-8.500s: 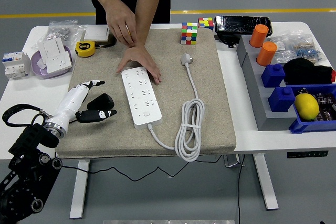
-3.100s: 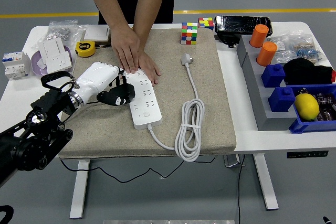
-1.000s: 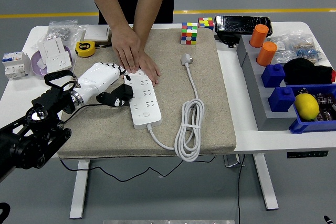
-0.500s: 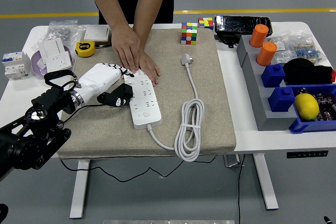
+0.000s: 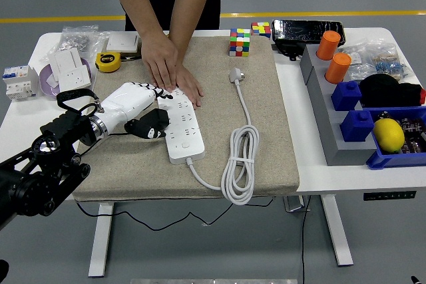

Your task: Pick up the plug,place it near the board,insert it into the board,press the button

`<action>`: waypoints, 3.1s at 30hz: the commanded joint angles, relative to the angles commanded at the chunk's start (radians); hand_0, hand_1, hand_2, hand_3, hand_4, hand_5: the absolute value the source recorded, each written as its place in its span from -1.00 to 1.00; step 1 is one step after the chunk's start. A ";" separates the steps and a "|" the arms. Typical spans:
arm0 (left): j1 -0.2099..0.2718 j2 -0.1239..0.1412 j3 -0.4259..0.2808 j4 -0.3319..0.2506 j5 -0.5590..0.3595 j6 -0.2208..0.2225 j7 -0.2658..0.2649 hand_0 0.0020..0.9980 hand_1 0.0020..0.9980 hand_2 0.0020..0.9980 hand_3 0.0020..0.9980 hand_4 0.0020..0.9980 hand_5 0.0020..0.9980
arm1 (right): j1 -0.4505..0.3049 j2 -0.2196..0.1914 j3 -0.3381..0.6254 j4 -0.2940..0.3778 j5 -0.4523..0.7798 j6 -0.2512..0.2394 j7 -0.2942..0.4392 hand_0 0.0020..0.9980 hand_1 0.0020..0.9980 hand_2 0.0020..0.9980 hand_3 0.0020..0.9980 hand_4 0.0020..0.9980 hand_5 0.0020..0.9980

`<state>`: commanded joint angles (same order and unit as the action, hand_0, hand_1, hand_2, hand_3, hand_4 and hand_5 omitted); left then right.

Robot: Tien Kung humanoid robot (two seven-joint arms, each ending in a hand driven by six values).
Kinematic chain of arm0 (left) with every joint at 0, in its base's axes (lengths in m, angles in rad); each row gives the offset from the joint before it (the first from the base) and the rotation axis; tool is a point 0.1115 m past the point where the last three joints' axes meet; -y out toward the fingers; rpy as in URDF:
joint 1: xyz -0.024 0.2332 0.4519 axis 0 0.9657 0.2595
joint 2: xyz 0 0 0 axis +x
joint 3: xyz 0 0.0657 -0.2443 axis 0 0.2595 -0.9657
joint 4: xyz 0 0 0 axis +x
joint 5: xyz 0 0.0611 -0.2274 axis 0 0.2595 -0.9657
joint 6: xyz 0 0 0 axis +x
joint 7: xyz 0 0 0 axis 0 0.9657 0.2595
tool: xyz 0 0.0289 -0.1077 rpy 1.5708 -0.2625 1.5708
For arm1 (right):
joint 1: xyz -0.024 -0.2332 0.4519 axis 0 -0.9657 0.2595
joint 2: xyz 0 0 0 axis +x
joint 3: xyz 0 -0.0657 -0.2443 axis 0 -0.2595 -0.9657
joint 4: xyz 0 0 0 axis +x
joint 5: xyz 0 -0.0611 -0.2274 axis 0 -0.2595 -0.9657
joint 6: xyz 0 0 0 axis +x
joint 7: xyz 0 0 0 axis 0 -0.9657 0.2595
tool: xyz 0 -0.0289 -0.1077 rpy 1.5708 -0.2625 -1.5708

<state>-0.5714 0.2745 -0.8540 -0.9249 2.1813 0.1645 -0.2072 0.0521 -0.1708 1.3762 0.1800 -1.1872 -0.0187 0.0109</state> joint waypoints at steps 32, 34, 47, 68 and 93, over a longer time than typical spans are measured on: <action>0.472 -0.168 -0.351 -0.473 -0.834 -0.114 0.138 1.00 1.00 1.00 1.00 1.00 1.00 | -0.006 0.014 0.016 0.000 -0.004 0.000 0.004 0.86 0.80 0.66 0.72 1.00 1.00; 0.490 -0.164 -0.364 -0.476 -0.809 -0.117 0.131 1.00 1.00 1.00 1.00 1.00 1.00 | -0.008 0.014 0.017 0.000 -0.005 0.000 0.004 0.86 0.79 0.66 0.72 1.00 1.00; 0.558 -0.154 -0.429 -0.463 -0.590 -0.114 0.111 1.00 1.00 1.00 0.99 1.00 1.00 | -0.015 0.011 0.014 0.000 -0.007 0.001 0.002 0.86 0.79 0.66 0.72 1.00 1.00; 0.526 -0.130 -0.350 -0.400 -0.515 -0.120 0.104 1.00 1.00 1.00 0.96 1.00 1.00 | -0.010 0.013 0.008 0.000 0.004 0.006 0.002 0.86 0.76 0.66 0.72 1.00 1.00; 0.447 -0.113 -0.286 -0.367 -0.488 -0.109 0.105 1.00 1.00 1.00 0.94 1.00 1.00 | -0.006 0.014 0.005 0.000 0.008 0.006 0.002 0.79 0.67 0.62 0.71 1.00 1.00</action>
<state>-0.1240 0.1611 -1.1402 -1.2916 1.6936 0.0556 -0.1021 0.0462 -0.1569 1.3814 0.1800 -1.1796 -0.0132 0.0125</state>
